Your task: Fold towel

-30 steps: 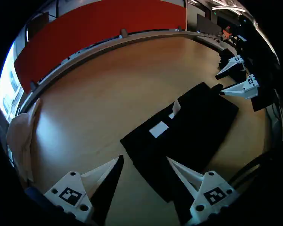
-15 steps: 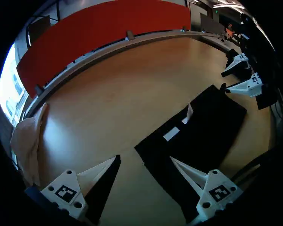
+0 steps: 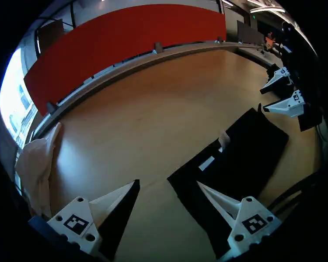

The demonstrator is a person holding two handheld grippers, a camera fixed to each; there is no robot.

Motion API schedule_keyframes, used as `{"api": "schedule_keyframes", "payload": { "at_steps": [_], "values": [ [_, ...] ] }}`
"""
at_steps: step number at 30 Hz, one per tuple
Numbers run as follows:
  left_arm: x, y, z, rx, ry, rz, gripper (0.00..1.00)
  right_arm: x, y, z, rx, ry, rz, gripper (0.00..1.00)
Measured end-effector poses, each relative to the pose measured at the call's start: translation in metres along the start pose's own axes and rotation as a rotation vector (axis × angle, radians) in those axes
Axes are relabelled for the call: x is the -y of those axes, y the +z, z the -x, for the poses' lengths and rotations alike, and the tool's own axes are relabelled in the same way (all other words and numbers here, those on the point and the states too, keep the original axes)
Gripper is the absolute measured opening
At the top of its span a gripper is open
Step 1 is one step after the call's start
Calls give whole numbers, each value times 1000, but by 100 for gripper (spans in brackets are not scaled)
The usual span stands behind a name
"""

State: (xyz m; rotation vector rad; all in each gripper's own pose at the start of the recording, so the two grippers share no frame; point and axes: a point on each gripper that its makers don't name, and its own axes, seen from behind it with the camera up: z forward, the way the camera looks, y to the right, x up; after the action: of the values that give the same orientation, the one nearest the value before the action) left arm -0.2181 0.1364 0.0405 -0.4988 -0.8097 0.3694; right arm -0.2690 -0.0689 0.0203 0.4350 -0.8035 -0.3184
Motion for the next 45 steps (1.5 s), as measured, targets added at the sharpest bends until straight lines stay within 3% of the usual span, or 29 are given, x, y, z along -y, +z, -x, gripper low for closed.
{"api": "schedule_keyframes", "payload": {
  "at_steps": [12, 34, 45],
  "values": [
    [-8, -12, 2, -9, -19, 19, 91, 13, -11, 0, -21, 22, -22, 85],
    [-36, -54, 30, -23, -94, 17, 91, 54, -53, 26, -38, 52, -50, 85],
    [-43, -65, 45, -15, -111, 12, 91, 58, -67, 41, -35, 58, -50, 85]
  ]
}}
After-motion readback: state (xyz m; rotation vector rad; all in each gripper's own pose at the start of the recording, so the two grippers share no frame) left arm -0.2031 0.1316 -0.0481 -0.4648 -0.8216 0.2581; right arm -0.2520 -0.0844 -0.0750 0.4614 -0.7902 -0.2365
